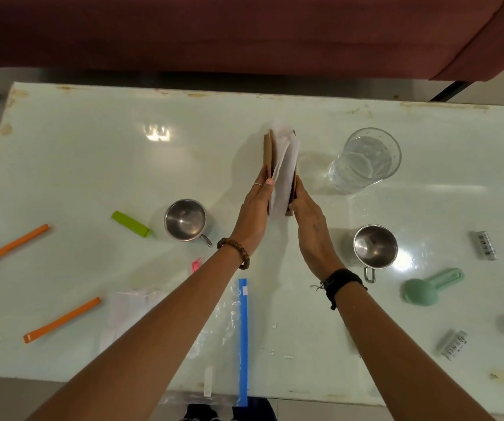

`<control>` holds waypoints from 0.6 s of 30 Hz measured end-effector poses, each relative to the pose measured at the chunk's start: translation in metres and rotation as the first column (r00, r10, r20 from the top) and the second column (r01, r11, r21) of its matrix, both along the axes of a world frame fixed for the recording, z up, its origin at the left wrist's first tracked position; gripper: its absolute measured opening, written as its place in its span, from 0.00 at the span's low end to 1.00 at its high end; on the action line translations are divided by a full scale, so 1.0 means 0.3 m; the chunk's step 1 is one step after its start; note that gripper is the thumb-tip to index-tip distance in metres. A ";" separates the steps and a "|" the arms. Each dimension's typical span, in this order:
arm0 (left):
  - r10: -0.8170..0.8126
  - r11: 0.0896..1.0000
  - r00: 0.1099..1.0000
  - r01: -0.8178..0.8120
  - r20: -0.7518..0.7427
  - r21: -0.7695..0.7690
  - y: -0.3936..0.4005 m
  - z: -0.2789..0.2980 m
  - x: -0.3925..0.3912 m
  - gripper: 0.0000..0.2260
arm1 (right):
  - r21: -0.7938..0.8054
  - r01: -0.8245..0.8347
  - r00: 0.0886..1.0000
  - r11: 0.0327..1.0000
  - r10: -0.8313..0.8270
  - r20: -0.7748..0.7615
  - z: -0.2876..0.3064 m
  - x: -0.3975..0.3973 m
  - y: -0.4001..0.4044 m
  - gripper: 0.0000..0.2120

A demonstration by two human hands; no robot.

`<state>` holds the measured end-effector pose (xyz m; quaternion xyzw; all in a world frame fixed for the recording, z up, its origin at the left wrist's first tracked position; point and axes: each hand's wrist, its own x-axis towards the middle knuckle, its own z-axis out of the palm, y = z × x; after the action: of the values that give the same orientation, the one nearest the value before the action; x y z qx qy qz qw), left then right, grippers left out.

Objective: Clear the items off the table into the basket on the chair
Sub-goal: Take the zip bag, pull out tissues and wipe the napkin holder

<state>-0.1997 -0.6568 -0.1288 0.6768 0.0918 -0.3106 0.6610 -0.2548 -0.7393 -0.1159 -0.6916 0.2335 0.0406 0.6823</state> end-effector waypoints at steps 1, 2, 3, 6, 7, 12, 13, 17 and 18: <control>-0.002 1.000 1.000 0.002 0.005 -0.003 -0.003 -0.001 0.004 0.20 | -0.008 0.000 1.000 1.000 0.000 -0.005 0.000 0.009 -0.006 0.23; -0.005 1.000 1.000 0.005 0.011 -0.004 -0.005 -0.001 0.007 0.20 | -0.015 -0.002 1.000 1.000 0.002 -0.008 0.000 0.016 -0.011 0.23; -0.008 1.000 1.000 0.008 0.017 -0.003 -0.006 -0.002 0.009 0.20 | -0.021 -0.008 1.000 1.000 0.007 -0.009 0.001 0.021 -0.012 0.23; -0.009 0.999 0.999 0.007 0.053 0.040 -0.005 -0.003 0.006 0.20 | -0.008 -0.020 1.000 1.000 0.020 -0.009 0.001 0.015 -0.004 0.24; 0.005 0.997 0.997 -0.011 0.079 0.074 -0.004 -0.001 -0.007 0.20 | -0.012 -0.014 1.000 1.000 0.014 -0.011 0.001 0.007 0.002 0.24; 0.176 0.960 0.945 -0.227 0.275 0.166 0.043 0.041 -0.196 0.15 | -0.150 0.164 0.986 0.975 -0.163 0.014 0.033 -0.093 0.043 0.22; 0.225 0.947 0.934 -0.276 0.277 0.164 0.056 0.051 -0.252 0.13 | -0.156 0.205 0.979 0.966 -0.205 0.015 0.048 -0.125 0.052 0.19; 0.487 0.854 0.866 -0.499 0.114 0.146 0.108 0.087 -0.382 0.08 | -0.173 0.369 0.919 0.913 -0.387 -0.079 0.089 -0.267 0.077 0.09; 0.566 0.808 0.821 -0.571 0.077 0.144 0.125 0.091 -0.378 0.08 | -0.172 0.424 0.886 0.889 -0.447 -0.125 0.090 -0.296 0.077 0.08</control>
<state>-0.3130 -0.6191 -0.1014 0.6740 0.3046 -0.0800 0.6683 -0.3435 -0.7163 -0.0890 -0.6620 0.4396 -0.0745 0.6025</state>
